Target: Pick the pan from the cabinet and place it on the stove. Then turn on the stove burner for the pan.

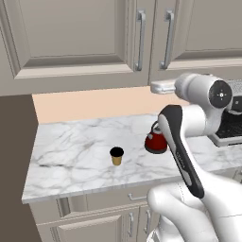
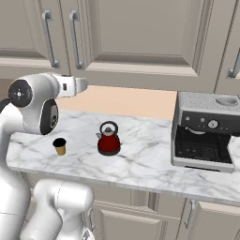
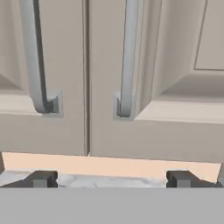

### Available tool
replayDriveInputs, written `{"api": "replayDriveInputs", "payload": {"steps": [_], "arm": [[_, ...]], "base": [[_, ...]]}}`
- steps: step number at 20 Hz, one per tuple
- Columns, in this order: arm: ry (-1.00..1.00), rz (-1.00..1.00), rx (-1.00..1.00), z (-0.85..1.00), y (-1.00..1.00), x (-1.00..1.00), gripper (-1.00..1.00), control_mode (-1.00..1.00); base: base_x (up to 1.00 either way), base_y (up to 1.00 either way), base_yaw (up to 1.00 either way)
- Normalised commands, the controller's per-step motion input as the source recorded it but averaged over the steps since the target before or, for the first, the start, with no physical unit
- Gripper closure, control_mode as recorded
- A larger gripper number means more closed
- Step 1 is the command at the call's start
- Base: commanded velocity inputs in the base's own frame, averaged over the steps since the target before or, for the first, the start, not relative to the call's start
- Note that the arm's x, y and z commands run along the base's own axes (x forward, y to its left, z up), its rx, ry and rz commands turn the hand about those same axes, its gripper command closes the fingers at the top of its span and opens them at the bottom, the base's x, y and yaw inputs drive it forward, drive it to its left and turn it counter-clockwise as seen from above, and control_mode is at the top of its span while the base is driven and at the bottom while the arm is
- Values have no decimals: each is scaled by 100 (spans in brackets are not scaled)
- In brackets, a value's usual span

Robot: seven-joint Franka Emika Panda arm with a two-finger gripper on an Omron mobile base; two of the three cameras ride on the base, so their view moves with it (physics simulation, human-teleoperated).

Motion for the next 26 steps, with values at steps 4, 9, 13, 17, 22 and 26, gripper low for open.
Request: {"api": "replayDriveInputs", "payload": {"steps": [4, 9, 13, 17, 22, 26], "arm": [[-33, -1, -3, 49, 0, 0, -100, -100], [-26, -8, -1, 47, 0, 0, -100, -100], [-19, -10, 0, 48, 0, 3, -100, -100], [-12, -6, 0, 44, -3, 13, -100, -100], [-5, 0, 0, 28, -3, 25, -100, -100], [0, 3, 1, 8, -1, 37, -100, -100]], "base": [[0, 0, 0], [0, 0, 0], [0, 0, 0], [0, 0, 0], [0, 0, 0], [0, 0, 0]]}}
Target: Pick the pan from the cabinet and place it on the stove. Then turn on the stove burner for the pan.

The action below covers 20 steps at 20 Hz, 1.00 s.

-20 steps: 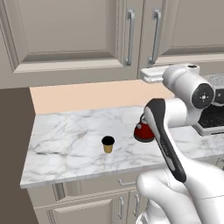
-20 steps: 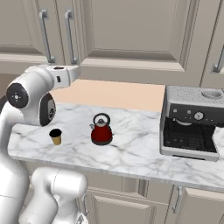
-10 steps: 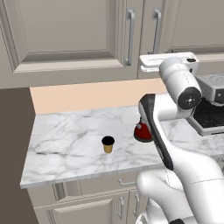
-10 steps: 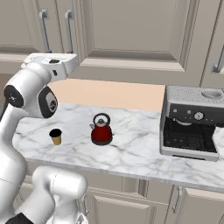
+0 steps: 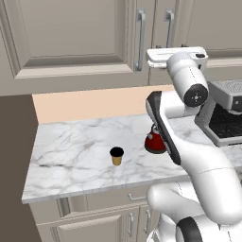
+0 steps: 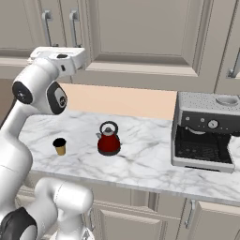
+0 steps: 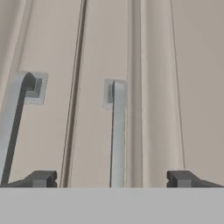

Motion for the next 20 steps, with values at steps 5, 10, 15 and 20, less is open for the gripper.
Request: {"api": "replayDriveInputs", "payload": {"steps": [5, 10, 15, 20], "arm": [[0, 4, 1, 0, -2, 39, -100, -100], [0, 4, 2, 0, -4, 39, -100, -100], [0, 3, 1, 0, 0, 37, -100, -100], [1, 1, 0, -4, 1, 31, 100, -100]], "base": [[0, 0, 0], [0, 0, 0], [0, 0, 0], [0, 0, 0]]}}
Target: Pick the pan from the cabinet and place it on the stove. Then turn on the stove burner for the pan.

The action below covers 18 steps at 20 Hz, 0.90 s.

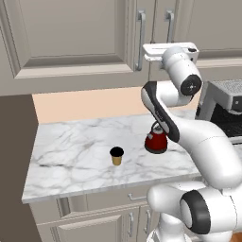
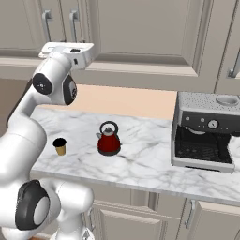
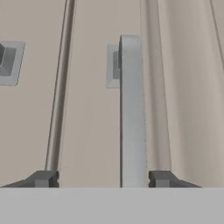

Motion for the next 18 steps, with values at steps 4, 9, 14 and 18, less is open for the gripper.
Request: {"api": "replayDriveInputs", "payload": {"steps": [4, 9, 14, 18], "arm": [[2, -1, 0, 0, 6, 0, 100, -100], [4, 0, 0, -4, 9, 0, 100, -100], [3, 2, 0, 2, -10, -22, 100, -100], [0, 3, 0, 26, -29, -65, 100, -100]], "base": [[0, 0, 0], [0, 0, 0], [0, 0, 0], [0, 0, 0]]}}
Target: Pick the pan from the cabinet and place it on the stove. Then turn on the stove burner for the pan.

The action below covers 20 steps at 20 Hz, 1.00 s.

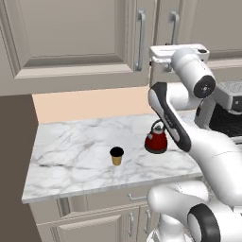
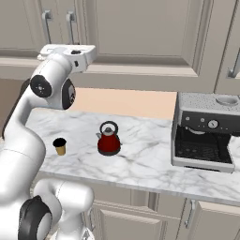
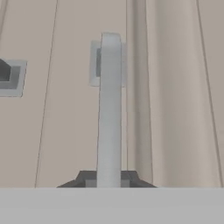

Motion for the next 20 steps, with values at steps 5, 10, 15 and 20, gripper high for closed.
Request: {"api": "replayDriveInputs", "payload": {"steps": [5, 10, 15, 20], "arm": [[0, 5, 0, 34, -43, -84, 100, -100], [0, 9, 0, 26, -60, -94, 100, -100], [0, 7, 0, 24, -67, -100, 100, -100], [0, 6, 0, 26, -73, -90, 100, -100]], "base": [[0, 0, 0], [0, 0, 0], [0, 0, 0], [0, 0, 0]]}}
